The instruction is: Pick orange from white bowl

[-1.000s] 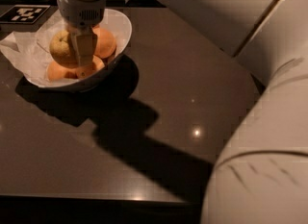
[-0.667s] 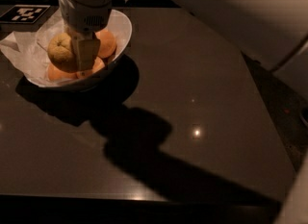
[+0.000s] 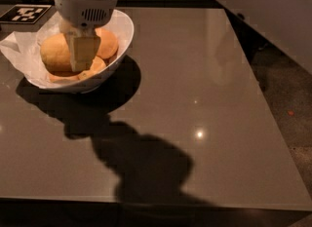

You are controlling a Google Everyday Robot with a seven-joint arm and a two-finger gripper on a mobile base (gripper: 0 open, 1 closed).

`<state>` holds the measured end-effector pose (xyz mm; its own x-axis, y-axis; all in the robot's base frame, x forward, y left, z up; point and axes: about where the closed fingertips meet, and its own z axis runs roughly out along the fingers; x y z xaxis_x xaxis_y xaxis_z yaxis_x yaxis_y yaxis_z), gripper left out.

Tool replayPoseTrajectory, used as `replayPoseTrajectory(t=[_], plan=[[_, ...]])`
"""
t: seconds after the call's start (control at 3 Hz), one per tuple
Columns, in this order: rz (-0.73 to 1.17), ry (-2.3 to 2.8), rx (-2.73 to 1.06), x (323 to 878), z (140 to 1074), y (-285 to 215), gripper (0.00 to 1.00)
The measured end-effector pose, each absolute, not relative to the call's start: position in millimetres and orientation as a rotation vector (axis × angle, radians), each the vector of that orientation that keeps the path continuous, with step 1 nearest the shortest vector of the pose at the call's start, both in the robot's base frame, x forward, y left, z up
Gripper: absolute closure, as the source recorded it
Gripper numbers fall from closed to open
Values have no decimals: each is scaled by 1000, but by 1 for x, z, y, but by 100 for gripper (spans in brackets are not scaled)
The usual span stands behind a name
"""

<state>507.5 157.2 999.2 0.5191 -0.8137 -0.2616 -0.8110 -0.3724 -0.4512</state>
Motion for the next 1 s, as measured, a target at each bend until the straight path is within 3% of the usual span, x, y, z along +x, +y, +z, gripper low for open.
replayPoseTrajectory(t=[0.67, 1.0], plan=[[-35, 1323, -2225, 511, 1014, 158, 100], [-35, 1323, -2225, 511, 1014, 158, 83]])
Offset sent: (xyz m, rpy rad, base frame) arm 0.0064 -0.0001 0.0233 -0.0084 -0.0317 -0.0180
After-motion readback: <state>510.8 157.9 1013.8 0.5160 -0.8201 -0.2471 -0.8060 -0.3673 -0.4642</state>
